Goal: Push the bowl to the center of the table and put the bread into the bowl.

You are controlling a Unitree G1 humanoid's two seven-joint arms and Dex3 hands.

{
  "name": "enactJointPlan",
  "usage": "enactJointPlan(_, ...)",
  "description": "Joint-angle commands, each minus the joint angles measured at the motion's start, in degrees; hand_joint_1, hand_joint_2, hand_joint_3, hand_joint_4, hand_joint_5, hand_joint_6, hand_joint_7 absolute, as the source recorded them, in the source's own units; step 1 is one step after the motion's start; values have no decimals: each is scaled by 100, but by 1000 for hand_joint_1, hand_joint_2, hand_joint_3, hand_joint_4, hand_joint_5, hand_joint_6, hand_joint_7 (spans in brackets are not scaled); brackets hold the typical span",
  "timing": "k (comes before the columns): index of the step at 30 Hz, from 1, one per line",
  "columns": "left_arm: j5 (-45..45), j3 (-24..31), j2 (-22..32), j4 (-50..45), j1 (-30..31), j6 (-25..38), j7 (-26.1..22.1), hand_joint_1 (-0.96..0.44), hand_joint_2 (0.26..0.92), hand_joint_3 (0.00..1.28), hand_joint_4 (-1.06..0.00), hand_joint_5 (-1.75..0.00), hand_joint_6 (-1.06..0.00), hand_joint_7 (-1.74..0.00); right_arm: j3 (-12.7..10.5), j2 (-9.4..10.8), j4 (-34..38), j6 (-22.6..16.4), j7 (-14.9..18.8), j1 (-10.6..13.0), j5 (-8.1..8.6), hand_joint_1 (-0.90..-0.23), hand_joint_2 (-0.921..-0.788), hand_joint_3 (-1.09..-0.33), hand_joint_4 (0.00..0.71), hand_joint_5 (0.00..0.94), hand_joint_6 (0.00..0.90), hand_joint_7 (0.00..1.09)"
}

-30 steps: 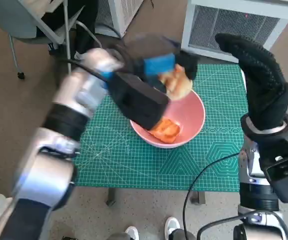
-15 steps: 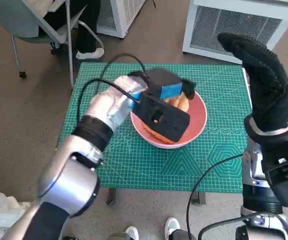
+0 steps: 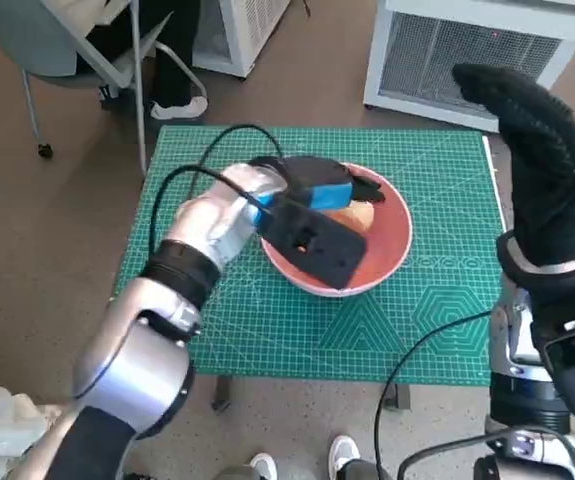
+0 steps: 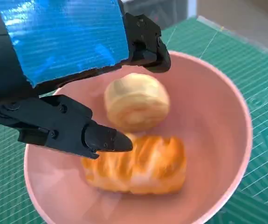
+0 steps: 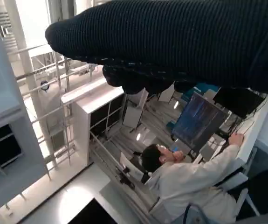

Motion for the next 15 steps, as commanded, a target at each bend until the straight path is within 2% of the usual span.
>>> enactJointPlan(1, -836, 765, 263, -140, 81, -356, -100, -385, 921, 147, -137, -6, -194, -328, -14, -6, -39, 91, -102, 82, -119, -597, -921, -756, 275, 0, -1, 584)
enactJointPlan(4, -1444, 1324, 350, -309, 256, -719, 44, -397, 921, 147, -196, -34, -239, -351, -13, 1, -47, 86, -165, 59, -171, -595, -921, -758, 275, 0, -1, 584)
enactJointPlan(8, -2142, 1942, 386, -556, 502, -1201, 169, -413, 921, 153, -332, -60, -329, -361, -16, 7, -49, 99, -234, 9, -216, -595, -921, -760, 275, 1, -1, 584)
enactJointPlan(9, -2327, 2095, 369, -632, 573, -1278, 179, -417, 921, 153, -382, -78, -360, -370, -17, 8, -49, 104, -249, -5, -226, -594, -921, -760, 275, 1, -1, 584)
enactJointPlan(10, -2886, 2493, 205, -859, 803, -1405, 186, -423, 921, 152, -458, -103, -406, -382, -19, 10, -66, 144, -270, -55, -225, -594, -921, -761, 276, 1, -1, 584)
enactJointPlan(12, -3649, 3005, -41, -1219, 1125, -1558, 140, -433, 921, 184, -487, -112, -419, -382, -20, 12, -96, 209, -303, -129, -221, -592, -921, -761, 276, 1, 2, 586)
enactJointPlan(15, -4117, 3238, -212, -1659, 1371, -1564, 78, -428, 921, 239, -496, -106, -418, -375, -19, 19, -114, 270, -318, -199, -199, -594, -921, -760, 277, 1, 6, 590)
